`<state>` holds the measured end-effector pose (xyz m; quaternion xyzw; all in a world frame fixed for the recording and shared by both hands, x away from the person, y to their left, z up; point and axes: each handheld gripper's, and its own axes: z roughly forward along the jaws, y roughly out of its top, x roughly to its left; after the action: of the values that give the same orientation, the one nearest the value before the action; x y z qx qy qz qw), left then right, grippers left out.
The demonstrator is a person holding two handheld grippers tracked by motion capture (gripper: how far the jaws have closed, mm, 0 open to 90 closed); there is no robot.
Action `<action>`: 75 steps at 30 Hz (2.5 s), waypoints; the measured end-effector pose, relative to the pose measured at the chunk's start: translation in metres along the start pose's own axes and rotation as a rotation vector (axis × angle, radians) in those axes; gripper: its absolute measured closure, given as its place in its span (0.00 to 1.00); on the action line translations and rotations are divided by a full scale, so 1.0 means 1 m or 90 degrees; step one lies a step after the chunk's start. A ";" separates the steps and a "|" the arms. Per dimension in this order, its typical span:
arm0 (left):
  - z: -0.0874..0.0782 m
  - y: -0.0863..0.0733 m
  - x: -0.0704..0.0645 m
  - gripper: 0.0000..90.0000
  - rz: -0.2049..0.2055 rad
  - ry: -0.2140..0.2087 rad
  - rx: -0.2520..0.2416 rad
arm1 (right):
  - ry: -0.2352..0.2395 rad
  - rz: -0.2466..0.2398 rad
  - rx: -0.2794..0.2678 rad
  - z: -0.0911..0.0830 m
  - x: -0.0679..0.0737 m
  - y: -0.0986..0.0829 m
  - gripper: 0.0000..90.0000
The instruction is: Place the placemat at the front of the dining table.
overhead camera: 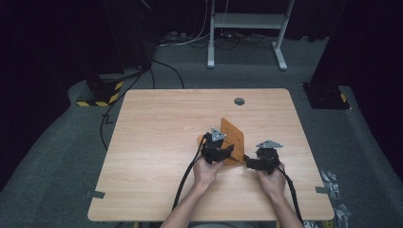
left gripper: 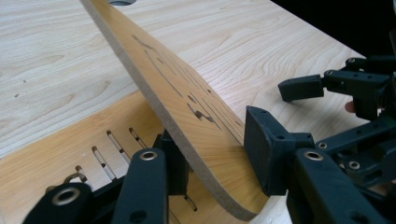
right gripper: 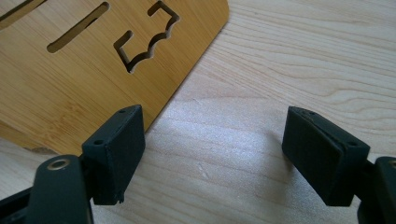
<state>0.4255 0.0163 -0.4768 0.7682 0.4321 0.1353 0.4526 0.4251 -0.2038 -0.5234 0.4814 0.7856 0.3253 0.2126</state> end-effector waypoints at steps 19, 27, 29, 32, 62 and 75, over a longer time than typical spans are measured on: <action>-0.002 0.003 -0.007 0.80 -0.018 -0.050 -0.028 | -0.003 -0.001 0.003 -0.003 0.000 -0.002 0.23; -0.003 0.003 -0.011 0.83 -0.021 -0.064 -0.029 | -0.005 0.000 0.001 -0.005 -0.005 -0.004 0.23; -0.003 0.004 -0.010 0.84 -0.021 -0.070 -0.034 | -0.005 -0.001 0.001 -0.005 -0.005 -0.004 0.23; -0.005 0.004 -0.009 0.86 -0.029 -0.078 -0.038 | -0.005 -0.001 0.001 -0.005 -0.005 -0.004 0.23; -0.021 0.015 -0.011 0.95 -0.002 -0.111 -0.063 | -0.001 0.006 0.001 -0.005 -0.006 -0.005 0.23; -0.036 0.019 -0.003 0.95 -0.018 -0.117 -0.076 | -0.004 0.007 -0.004 -0.004 -0.006 -0.005 0.23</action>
<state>0.4128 0.0304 -0.4409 0.7427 0.3906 0.0835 0.5374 0.4224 -0.2119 -0.5239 0.4863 0.7813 0.3274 0.2145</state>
